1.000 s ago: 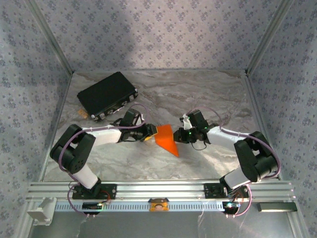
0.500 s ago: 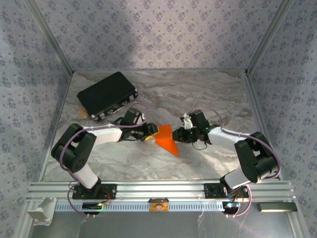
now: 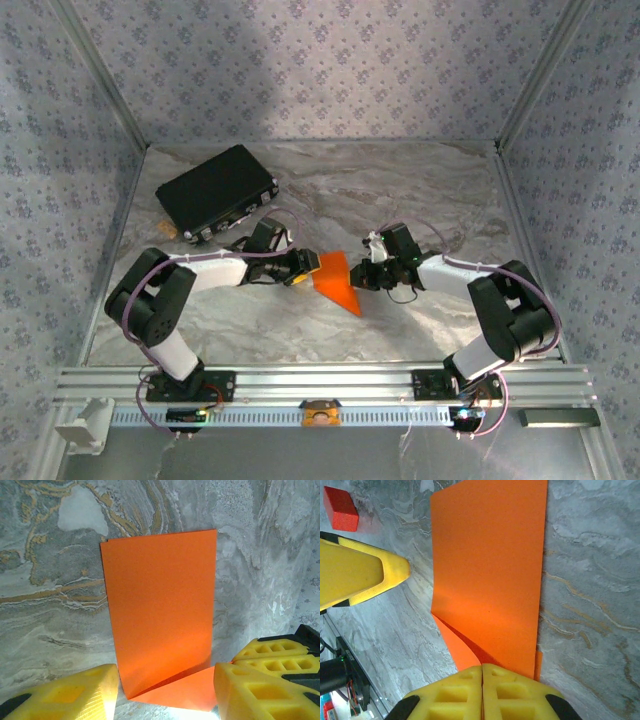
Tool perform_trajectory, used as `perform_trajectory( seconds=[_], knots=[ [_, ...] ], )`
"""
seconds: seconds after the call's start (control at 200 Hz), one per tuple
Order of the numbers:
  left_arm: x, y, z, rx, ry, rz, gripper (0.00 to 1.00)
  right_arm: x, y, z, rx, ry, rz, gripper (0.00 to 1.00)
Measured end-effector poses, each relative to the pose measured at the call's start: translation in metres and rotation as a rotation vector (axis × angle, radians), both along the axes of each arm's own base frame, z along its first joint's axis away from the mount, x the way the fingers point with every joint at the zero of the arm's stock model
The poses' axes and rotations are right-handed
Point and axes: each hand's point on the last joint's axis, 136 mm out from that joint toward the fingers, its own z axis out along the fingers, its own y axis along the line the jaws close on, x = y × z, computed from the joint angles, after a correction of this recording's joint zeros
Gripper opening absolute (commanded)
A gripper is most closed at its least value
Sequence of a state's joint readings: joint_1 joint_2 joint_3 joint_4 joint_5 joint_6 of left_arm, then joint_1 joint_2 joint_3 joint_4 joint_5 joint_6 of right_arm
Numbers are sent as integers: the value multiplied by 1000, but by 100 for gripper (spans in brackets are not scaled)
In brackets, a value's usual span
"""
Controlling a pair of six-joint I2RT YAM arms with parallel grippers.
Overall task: Fold a paper plane with a square sheet of paper (pick it up from the middle)
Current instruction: Fourth fold the wing at the center of the table.
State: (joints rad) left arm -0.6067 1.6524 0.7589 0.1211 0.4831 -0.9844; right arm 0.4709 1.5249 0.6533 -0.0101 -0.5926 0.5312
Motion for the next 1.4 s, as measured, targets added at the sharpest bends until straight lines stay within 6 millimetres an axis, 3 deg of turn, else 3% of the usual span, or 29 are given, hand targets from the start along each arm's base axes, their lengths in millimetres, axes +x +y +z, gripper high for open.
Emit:
perform_trajectory(
  seconds=[0.285,0.62,0.765,0.949,1.089,1.189,1.404],
  knots=[
    [5,-4,0,-2,2,-2,58,7,0,11,43,-37,-6,6],
    [5,-6,-8,3,24,-5,57,7,-7,11,67,-32,-29,6],
    [6,-9,-10,-9,32,-8,52,7,-8,9,71,-26,-38,6],
    [13,-16,-7,-38,26,-2,36,8,-8,10,73,-29,-39,7],
    [15,-19,-8,-49,33,-6,21,8,-8,10,74,-25,-44,15],
    [15,-20,-8,-51,33,-8,12,8,-9,9,68,-19,-50,31],
    [23,-20,-5,-42,4,10,2,9,-21,11,-20,-61,-89,51]
  ],
)
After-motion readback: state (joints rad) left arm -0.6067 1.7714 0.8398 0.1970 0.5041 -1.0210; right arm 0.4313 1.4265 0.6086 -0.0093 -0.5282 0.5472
